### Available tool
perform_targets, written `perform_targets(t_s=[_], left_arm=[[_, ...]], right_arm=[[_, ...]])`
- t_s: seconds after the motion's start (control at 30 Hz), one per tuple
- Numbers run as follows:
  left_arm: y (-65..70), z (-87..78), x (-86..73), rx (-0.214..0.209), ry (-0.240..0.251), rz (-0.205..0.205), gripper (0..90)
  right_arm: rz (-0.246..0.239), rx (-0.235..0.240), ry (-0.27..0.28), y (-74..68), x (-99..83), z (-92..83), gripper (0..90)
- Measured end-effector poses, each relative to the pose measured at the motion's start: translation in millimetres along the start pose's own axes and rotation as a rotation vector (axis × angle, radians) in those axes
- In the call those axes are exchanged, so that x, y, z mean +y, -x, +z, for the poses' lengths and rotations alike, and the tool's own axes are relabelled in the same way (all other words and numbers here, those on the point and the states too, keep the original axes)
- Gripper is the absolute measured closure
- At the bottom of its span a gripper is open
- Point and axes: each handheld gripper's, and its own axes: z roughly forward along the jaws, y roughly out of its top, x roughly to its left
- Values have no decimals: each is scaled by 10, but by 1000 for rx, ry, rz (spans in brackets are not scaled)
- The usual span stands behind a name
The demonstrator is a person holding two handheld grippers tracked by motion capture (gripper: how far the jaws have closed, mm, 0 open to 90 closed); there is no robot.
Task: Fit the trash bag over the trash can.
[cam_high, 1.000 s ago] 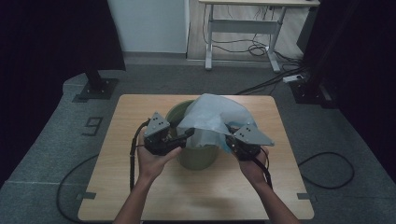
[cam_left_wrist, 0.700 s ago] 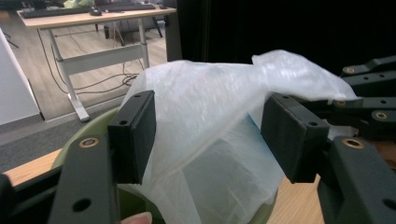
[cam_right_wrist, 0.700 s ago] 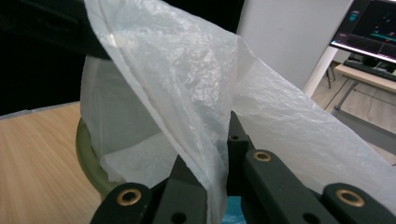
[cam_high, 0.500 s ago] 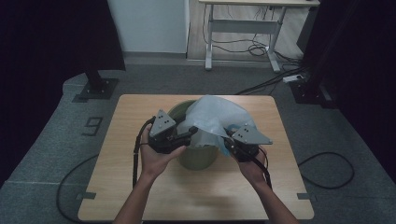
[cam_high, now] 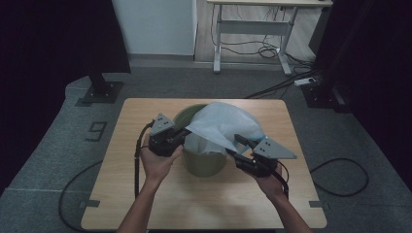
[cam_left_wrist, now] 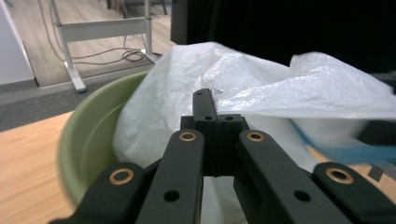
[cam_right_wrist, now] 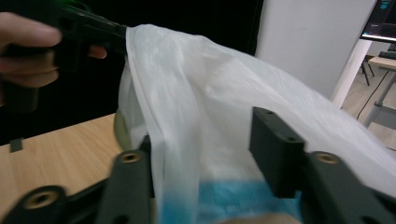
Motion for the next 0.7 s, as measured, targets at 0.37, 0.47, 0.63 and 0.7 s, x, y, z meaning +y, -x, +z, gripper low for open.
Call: perform_targets(t_s=[0.37,0.47,0.63,0.7], left_arm=[[-294,-188,-113,23,31,-92,897],[-363,-232,-143,23,41,-112,897],[-477,-281,-182,29,49,-138,897],[-524,-297,-192,31,51,-148,896]], right_arm=[[64,-72,-22,227,-421,-425,396],[104,-114,-39,370,-524,-443,395],[147,-158,-60,518,-661,-401,394],[154,-163,-68,547,-698,-376,390]])
